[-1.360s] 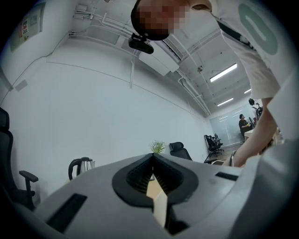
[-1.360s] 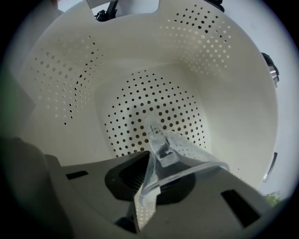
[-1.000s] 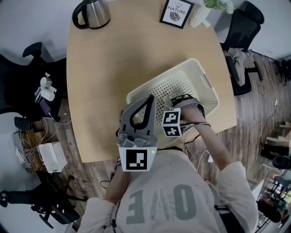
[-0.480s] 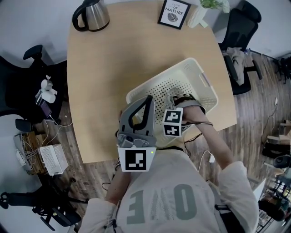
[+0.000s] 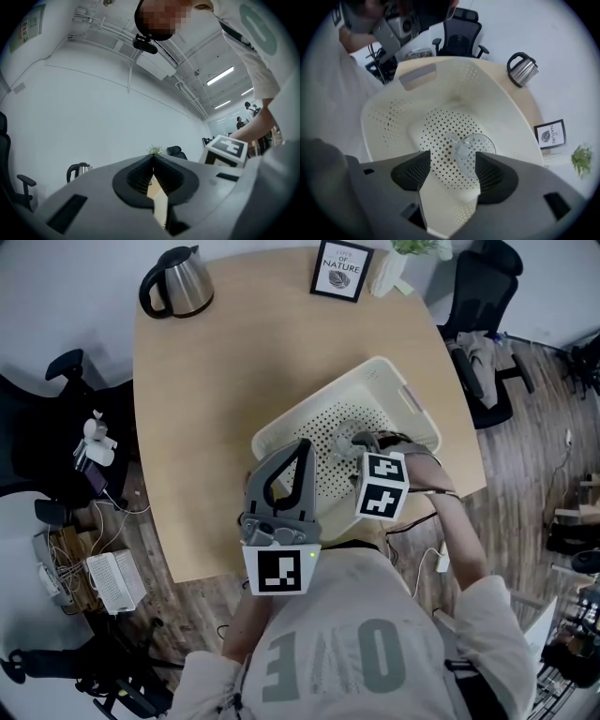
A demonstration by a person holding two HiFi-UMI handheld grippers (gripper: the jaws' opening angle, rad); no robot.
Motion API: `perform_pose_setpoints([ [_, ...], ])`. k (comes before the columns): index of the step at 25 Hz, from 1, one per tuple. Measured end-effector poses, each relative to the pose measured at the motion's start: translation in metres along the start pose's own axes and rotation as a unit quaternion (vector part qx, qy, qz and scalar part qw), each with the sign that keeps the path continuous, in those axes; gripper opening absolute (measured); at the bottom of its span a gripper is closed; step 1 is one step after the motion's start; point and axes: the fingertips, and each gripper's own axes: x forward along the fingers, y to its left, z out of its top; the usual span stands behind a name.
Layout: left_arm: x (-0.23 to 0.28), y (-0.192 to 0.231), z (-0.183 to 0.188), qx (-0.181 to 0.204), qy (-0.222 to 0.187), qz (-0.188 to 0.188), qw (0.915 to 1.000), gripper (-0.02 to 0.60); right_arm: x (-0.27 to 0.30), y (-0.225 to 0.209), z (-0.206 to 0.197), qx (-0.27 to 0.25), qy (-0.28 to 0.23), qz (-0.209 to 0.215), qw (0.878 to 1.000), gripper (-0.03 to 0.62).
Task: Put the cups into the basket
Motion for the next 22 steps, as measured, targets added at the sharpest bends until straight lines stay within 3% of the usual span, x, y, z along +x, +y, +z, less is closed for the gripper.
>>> perform_pose_setpoints([
  [3, -0.003, -0.003, 0.000, -0.004, 0.002, 0.000, 1.0000, 0.008, -0.023, 0.000, 0.022, 0.076, -0.088, 0.020, 0.993, 0.295],
  [5, -0.005, -0.004, 0.001, -0.003, 0.002, 0.001, 1.0000, 0.008, -0.042, -0.009, 0.033, 0.109, -0.153, -0.015, 0.982, 0.277],
  [6, -0.005, -0.005, 0.002, -0.001, 0.001, 0.001, 1.0000, 0.008, -0.052, -0.017, 0.036, 0.122, -0.182, -0.047, 0.975, 0.208],
  [7, -0.005, -0.005, 0.003, 0.001, -0.001, 0.001, 1.0000, 0.008, -0.062, -0.025, 0.038, 0.138, -0.209, -0.077, 0.965, 0.069],
  [8, -0.005, -0.005, 0.004, 0.001, -0.002, 0.002, 1.0000, 0.008, -0.069, -0.031, 0.038, 0.164, -0.234, -0.094, 0.954, 0.011],
  [10, -0.006, -0.005, 0.004, -0.001, -0.002, 0.005, 1.0000, 0.008, -0.079, -0.039, 0.039, 0.250, -0.287, -0.080, 0.921, 0.011],
  [12, -0.006, -0.006, 0.006, 0.002, -0.004, 0.005, 1.0000, 0.008, -0.092, -0.046, 0.039, 0.342, -0.349, -0.059, 0.870, 0.010],
  [14, -0.004, -0.007, 0.009, 0.006, -0.007, 0.004, 0.9999, 0.008, -0.112, -0.052, 0.041, 0.379, -0.411, -0.078, 0.826, 0.000],
  [15, -0.003, -0.008, 0.010, 0.008, -0.008, 0.003, 0.9999, 0.008, -0.123, -0.052, 0.042, 0.378, -0.435, -0.097, 0.811, -0.002],
  [19, 0.001, -0.008, 0.020, 0.013, -0.018, 0.002, 0.9997, 0.008, -0.165, -0.049, 0.047, 0.361, -0.483, -0.195, 0.773, -0.002],
  [22, 0.003, -0.007, 0.031, 0.009, -0.030, 0.005, 0.9995, 0.008, -0.204, -0.046, 0.047, 0.354, -0.523, -0.265, 0.729, -0.002],
])
